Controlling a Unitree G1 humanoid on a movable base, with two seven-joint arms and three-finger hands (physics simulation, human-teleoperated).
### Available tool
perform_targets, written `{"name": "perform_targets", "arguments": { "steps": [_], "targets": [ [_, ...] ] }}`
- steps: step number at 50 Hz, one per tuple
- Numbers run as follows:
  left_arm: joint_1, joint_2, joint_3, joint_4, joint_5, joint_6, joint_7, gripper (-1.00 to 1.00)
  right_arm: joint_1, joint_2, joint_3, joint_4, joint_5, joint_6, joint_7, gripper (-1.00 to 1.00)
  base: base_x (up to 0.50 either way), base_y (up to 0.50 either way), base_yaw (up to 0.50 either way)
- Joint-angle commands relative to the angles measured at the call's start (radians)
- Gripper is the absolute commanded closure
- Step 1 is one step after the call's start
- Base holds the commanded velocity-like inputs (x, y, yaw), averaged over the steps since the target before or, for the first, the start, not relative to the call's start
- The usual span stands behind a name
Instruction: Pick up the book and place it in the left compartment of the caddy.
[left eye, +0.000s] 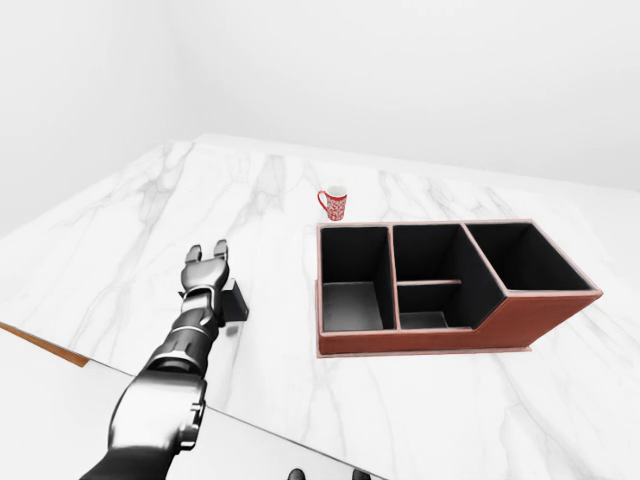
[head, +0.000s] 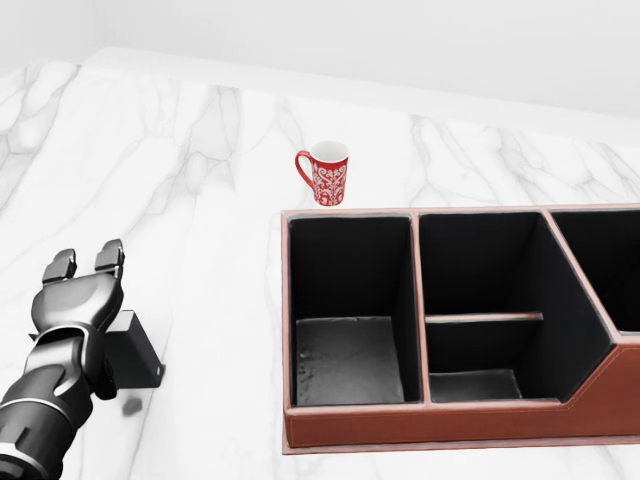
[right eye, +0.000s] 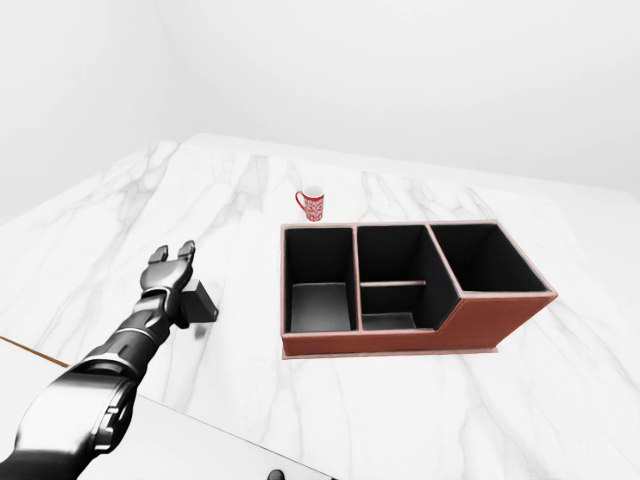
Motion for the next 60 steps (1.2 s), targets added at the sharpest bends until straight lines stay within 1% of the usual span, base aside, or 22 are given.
{"name": "perform_targets", "arguments": {
  "steps": [1,12,23,25,34,42,45,46,47,48,49,50,52,53,55,58,60],
  "targets": [
    [-0.009,-0.004,0.007,0.039,0.004,0.000,-0.013,-1.00,-0.001,0.000,0.001,0.000,-0.001,0.000,0.002,-1.00,0.00,0.00,0.00],
    [0.006,-0.012,0.009,0.050,0.011,0.000,-0.041,-1.00,-0.002,0.000,0.003,0.002,-0.004,0.000,0.002,-1.00,0.00,0.00,0.00],
    [0.028,-0.008,0.021,0.059,0.004,0.000,-0.041,-1.00,-0.002,0.002,0.008,0.004,-0.007,0.000,0.003,-1.00,0.00,0.00,0.00],
    [0.033,-0.008,0.030,0.061,-0.006,0.000,-0.029,-1.00,-0.002,0.000,0.003,0.003,-0.002,0.000,0.001,-1.00,0.00,0.00,0.00],
    [0.065,-0.005,0.040,0.067,-0.021,0.000,-0.037,-1.00,-0.002,0.000,0.004,0.005,-0.003,0.000,0.001,-1.00,0.00,0.00,0.00],
    [0.069,-0.002,0.042,0.068,-0.025,0.000,-0.042,-1.00,-0.002,0.000,0.005,0.005,-0.003,0.000,0.000,-1.00,0.00,0.00,0.00],
    [0.092,-0.003,0.033,0.074,-0.007,0.000,-0.042,-1.00,0.000,0.000,0.002,0.000,-0.001,0.000,-0.001,-1.00,0.00,0.00,0.00],
    [0.093,-0.002,0.035,0.073,-0.008,0.000,-0.039,-0.79,-0.003,0.004,0.008,0.007,-0.007,0.000,0.002,-1.00,0.00,0.00,0.00],
    [0.094,-0.002,0.030,0.074,0.000,0.000,-0.043,-0.27,-0.002,0.003,0.008,0.007,-0.006,0.000,0.002,-1.00,0.00,0.00,0.00],
    [0.095,-0.002,0.030,0.074,0.001,0.000,-0.043,-0.27,-0.002,0.003,0.008,0.007,-0.006,0.000,0.001,-1.00,0.00,0.00,0.00],
    [0.096,-0.001,0.028,0.074,0.007,0.000,-0.042,0.25,-0.002,0.004,0.009,0.008,-0.007,0.000,0.002,-1.00,0.00,0.00,0.00],
    [0.094,0.003,0.030,0.072,0.009,0.000,-0.031,1.00,-0.002,0.003,0.009,0.007,-0.007,0.000,0.001,-1.00,0.00,0.00,0.00],
    [0.095,0.007,0.012,0.074,0.039,0.000,-0.026,1.00,-0.001,0.003,0.009,0.006,-0.006,0.000,0.001,-1.00,0.00,0.00,0.00],
    [0.094,0.009,0.021,0.073,0.034,0.000,-0.013,1.00,-0.001,0.002,0.008,0.006,-0.006,0.000,0.000,-1.00,0.00,0.00,0.00],
    [0.097,0.012,0.015,0.074,0.048,0.000,-0.027,1.00,-0.001,0.001,0.007,0.006,-0.005,0.000,0.000,-1.00,0.00,0.00,0.00],
    [0.103,0.015,0.020,0.074,0.050,0.000,-0.026,1.00,-0.002,0.001,0.006,0.008,-0.006,0.000,0.001,-1.00,0.00,0.00,0.00],
    [0.107,0.019,-0.014,0.078,0.100,0.000,-0.023,1.00,-0.002,0.001,0.006,0.009,-0.006,0.000,0.001,-1.00,0.00,0.00,0.01]
  ]
}}
